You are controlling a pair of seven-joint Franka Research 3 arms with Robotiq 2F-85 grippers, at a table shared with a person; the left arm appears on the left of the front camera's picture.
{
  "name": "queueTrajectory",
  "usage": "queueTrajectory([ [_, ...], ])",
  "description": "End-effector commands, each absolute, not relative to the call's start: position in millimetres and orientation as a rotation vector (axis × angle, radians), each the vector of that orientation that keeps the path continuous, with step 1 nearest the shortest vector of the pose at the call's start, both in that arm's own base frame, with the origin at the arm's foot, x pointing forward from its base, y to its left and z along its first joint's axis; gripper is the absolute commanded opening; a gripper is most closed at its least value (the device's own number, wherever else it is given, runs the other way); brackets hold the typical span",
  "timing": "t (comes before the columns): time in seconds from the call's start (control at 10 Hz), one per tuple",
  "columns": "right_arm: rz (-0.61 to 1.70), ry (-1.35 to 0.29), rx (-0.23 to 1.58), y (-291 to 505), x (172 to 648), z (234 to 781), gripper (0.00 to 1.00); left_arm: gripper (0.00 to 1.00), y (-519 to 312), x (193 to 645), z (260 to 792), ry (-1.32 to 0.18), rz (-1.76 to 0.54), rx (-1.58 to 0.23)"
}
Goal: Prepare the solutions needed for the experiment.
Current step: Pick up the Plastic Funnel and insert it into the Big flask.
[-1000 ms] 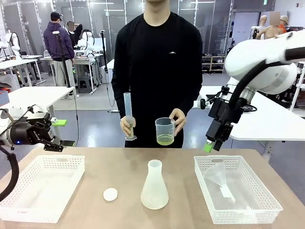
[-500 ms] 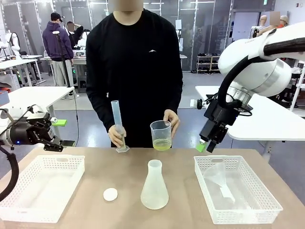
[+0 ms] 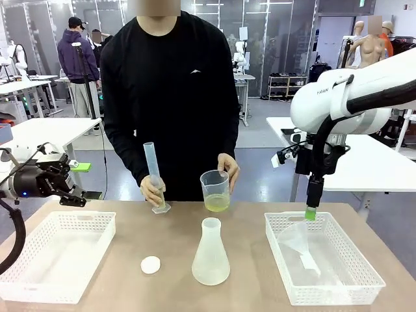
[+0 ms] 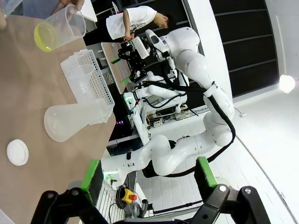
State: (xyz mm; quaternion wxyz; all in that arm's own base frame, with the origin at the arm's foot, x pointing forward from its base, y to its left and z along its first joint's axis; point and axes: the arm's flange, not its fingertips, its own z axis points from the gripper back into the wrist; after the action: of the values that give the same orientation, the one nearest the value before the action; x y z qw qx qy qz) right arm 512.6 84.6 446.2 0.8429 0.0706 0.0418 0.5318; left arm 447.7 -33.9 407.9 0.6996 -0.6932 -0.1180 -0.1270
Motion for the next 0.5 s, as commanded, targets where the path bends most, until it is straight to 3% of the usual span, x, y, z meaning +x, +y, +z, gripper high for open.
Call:
queueTrajectory([
  [0.0,1.145,0.102,0.15,85.3,510.9,449.5,1.0,1.0,-34.8,446.8,409.3,-0.279,-0.29,-1.549],
  [0.3,1.126,0.092,0.149,85.9,512.4,446.7,1.0,1.0,-34.8,446.8,409.3,-0.279,-0.29,-1.549],
  [0.4,1.484,-0.075,-0.006,86.1,526.0,439.2,1.0,1.0,-34.8,446.8,409.3,-0.279,-0.29,-1.549],
])
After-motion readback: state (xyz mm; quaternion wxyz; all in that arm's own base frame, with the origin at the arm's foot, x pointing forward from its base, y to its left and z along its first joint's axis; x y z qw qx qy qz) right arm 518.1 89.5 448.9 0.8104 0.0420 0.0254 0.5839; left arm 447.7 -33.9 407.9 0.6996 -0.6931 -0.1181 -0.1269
